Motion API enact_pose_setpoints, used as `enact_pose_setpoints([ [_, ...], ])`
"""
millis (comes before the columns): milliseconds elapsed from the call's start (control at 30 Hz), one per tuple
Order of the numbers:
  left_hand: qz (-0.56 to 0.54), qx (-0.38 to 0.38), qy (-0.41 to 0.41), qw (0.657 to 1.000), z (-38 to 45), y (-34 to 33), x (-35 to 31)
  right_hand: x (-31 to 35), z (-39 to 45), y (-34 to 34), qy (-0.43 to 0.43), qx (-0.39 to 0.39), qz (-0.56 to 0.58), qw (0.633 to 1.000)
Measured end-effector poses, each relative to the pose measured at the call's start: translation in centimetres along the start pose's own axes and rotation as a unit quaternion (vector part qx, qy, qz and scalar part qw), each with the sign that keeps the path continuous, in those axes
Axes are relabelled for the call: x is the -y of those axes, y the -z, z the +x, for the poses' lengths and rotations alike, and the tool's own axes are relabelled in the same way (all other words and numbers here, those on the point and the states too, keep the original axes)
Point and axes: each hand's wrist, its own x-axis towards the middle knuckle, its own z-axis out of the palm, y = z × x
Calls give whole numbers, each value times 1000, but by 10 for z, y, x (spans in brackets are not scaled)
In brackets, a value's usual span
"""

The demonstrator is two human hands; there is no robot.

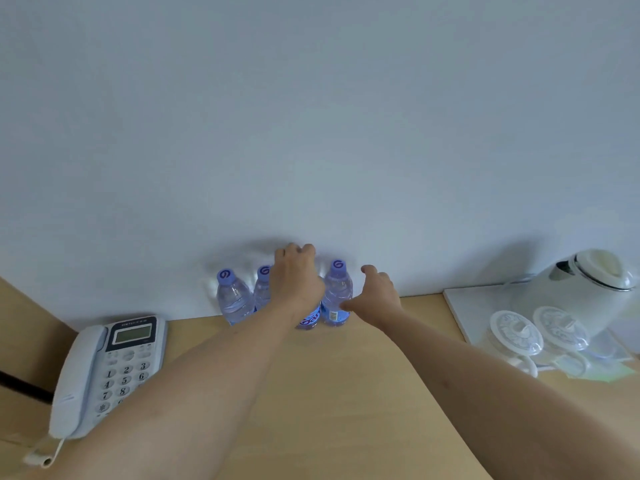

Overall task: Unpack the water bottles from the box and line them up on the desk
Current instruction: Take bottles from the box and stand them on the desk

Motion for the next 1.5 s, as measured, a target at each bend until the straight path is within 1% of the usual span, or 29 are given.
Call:
enact_pose_setpoints([
  [67, -2, -8, -21, 1000, -2, 9, -5, -1, -12, 12, 9, -18, -24, 1000],
  [167, -18, -7, -77, 997, -10, 14, -15, -5, -37, 31, 18, -46, -77, 996],
  [233, -29, 5, -115, 993, -19, 12, -26, -15, -59, 44, 2, -62, -94, 994],
  [333, -37, 41, -172, 984, -37, 3, -50, -40, -100, 62, -39, -83, -102, 991],
  [467, -23, 84, -255, 963, -63, -7, -98, -74, -152, 91, -86, -116, -112, 983],
  [633, -2, 131, -329, 935, -104, -17, -169, -120, -201, 127, -126, -153, -123, 972],
  [767, -4, 156, -378, 913, -145, -37, -235, -177, -244, 150, -179, -175, -107, 962],
  [1000, 30, 215, -429, 877, -253, -111, -346, -310, -337, 187, -282, -171, -75, 941],
  [1167, 66, 258, -464, 845, -331, -167, -402, -402, -394, 192, -340, -145, -38, 929],
  [1333, 109, 323, -473, 812, -386, -227, -419, -473, -428, 166, -384, -109, 11, 917],
  [1500, 139, 386, -471, 781, -418, -292, -398, -523, -442, 110, -426, -62, 60, 901],
])
